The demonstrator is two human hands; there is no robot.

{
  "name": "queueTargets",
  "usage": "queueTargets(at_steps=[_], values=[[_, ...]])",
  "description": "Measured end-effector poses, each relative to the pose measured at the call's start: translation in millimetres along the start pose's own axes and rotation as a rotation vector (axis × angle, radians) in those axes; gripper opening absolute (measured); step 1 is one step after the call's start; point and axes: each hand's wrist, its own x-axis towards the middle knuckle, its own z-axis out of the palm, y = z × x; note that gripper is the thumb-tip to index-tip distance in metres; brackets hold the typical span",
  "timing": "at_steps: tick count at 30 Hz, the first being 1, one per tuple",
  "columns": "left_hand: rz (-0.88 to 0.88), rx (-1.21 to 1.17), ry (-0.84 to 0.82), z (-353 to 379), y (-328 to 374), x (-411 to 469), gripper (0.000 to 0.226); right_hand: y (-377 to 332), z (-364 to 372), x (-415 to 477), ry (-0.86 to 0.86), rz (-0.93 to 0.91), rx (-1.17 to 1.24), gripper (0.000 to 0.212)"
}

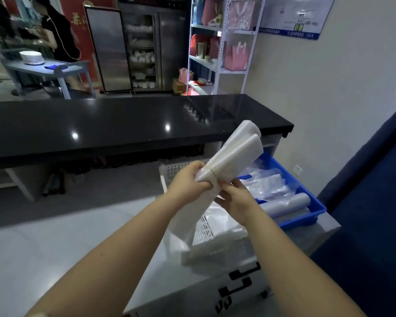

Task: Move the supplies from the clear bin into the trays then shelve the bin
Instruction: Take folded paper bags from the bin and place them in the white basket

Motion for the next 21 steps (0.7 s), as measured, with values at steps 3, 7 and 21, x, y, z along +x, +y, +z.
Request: queueTargets(at_steps=[3, 7, 21], values=[[-0.062, -0.132, -0.073, 0, -10, 30, 0.036, -1, -12, 29, -0.058, 0.014, 0.157, 0.052], [-0.209, -0.260, -0.188, 6, -31, 58, 0.040, 6, -26, 58, -0.023, 0.060, 0.142, 0.050], [-0.385, 0.305, 0.007, -16, -108, 58, 0.021, 62, -26, 126, -0.115, 0.470, -0.227, 0.033]])
